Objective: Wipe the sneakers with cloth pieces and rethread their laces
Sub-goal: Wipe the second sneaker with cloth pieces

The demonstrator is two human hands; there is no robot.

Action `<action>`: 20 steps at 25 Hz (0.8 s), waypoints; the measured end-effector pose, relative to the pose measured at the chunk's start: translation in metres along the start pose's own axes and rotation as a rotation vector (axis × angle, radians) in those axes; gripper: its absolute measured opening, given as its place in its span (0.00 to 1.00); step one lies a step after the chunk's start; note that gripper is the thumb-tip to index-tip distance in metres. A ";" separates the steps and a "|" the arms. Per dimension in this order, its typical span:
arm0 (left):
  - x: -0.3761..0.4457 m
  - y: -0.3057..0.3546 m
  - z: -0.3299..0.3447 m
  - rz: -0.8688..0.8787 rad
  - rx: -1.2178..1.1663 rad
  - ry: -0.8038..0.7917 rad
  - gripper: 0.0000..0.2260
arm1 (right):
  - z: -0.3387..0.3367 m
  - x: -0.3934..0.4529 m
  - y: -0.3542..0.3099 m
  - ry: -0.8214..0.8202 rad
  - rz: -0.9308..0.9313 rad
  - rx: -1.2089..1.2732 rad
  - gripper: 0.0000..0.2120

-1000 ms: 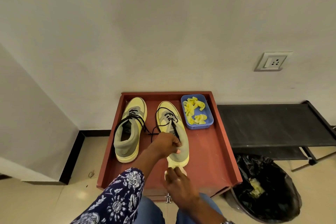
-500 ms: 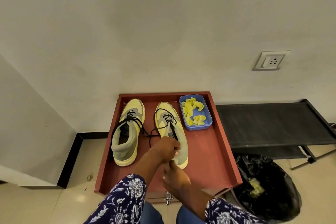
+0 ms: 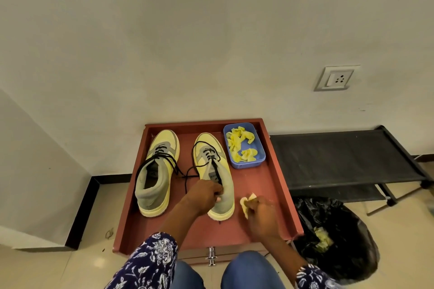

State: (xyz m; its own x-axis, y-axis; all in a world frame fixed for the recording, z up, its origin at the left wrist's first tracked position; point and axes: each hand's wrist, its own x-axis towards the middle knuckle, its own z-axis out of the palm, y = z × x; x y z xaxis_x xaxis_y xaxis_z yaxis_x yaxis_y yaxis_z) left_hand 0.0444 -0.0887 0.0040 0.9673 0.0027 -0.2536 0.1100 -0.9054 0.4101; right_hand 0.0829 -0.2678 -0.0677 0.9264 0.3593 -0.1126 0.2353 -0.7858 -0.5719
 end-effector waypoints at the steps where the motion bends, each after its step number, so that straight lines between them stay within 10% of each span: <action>1: 0.000 0.001 0.001 -0.004 0.004 0.009 0.06 | 0.005 0.001 -0.003 0.025 0.111 0.178 0.11; 9: -0.001 0.002 0.008 -0.070 -0.010 0.051 0.09 | 0.046 -0.037 -0.065 -0.025 0.649 0.800 0.04; 20: -0.036 0.024 0.049 -0.283 -0.477 0.535 0.11 | 0.023 -0.046 -0.043 -0.076 0.603 1.082 0.11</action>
State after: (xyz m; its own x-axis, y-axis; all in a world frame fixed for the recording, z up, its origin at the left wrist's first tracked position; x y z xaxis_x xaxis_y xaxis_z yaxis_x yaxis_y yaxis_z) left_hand 0.0009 -0.1317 -0.0199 0.8532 0.5217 0.0030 0.3392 -0.5591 0.7566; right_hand 0.0239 -0.2391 -0.0563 0.7748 0.1415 -0.6162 -0.6189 -0.0293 -0.7849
